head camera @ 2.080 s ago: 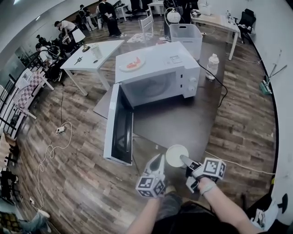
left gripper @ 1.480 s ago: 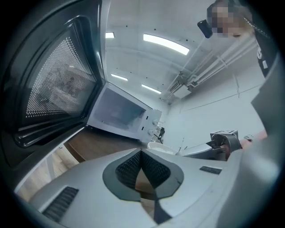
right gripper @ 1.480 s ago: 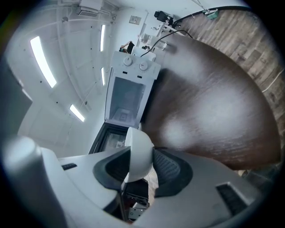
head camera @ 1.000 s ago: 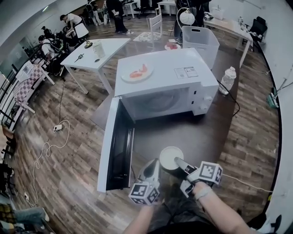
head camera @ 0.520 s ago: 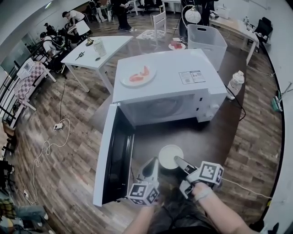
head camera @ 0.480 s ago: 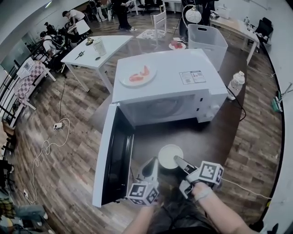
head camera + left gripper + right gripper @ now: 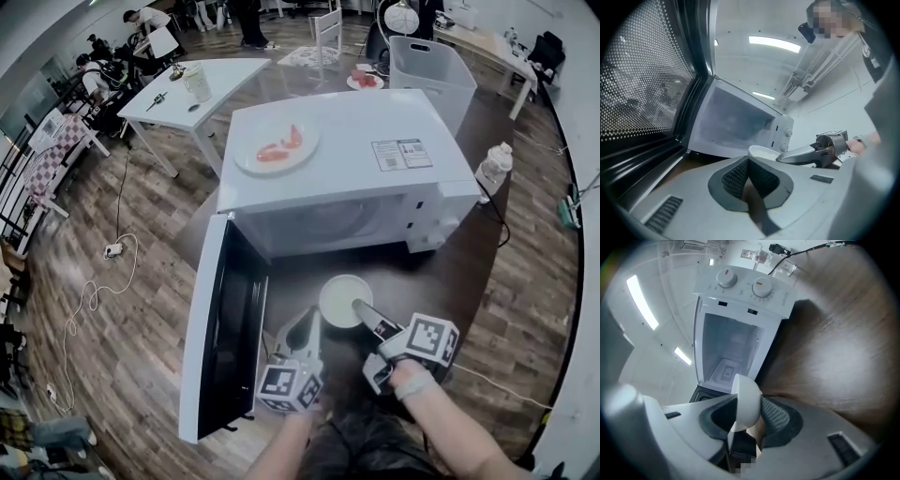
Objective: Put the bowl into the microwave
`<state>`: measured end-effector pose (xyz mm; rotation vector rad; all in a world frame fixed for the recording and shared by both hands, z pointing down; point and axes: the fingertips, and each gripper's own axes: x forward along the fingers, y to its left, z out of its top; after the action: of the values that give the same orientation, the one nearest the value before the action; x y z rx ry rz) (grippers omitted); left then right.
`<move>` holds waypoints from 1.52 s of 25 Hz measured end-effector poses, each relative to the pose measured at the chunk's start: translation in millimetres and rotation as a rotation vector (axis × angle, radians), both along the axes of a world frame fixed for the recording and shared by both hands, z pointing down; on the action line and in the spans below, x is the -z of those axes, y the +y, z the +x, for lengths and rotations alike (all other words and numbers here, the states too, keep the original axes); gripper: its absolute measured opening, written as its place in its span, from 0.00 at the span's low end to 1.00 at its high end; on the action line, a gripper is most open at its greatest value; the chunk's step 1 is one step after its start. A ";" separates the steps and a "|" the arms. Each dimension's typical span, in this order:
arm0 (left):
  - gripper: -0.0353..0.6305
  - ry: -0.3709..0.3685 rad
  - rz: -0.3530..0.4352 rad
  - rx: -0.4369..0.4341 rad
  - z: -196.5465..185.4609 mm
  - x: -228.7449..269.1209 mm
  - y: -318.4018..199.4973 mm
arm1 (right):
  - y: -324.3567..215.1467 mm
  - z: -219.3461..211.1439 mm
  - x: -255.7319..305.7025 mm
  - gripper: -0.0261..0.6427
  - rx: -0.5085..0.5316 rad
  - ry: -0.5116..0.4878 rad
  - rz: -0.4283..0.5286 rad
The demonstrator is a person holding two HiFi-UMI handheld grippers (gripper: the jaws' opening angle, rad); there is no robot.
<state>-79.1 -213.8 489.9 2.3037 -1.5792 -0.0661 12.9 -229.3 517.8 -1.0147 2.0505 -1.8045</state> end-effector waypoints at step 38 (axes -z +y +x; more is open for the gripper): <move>0.05 0.004 0.035 -0.033 21.7 8.8 -76.8 | -114.6 -31.6 16.4 0.26 -0.102 0.005 -0.014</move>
<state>-57.4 -290.6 481.1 2.3542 -1.5500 -0.0911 -18.7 -343.9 501.4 -1.1079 1.9533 -1.7695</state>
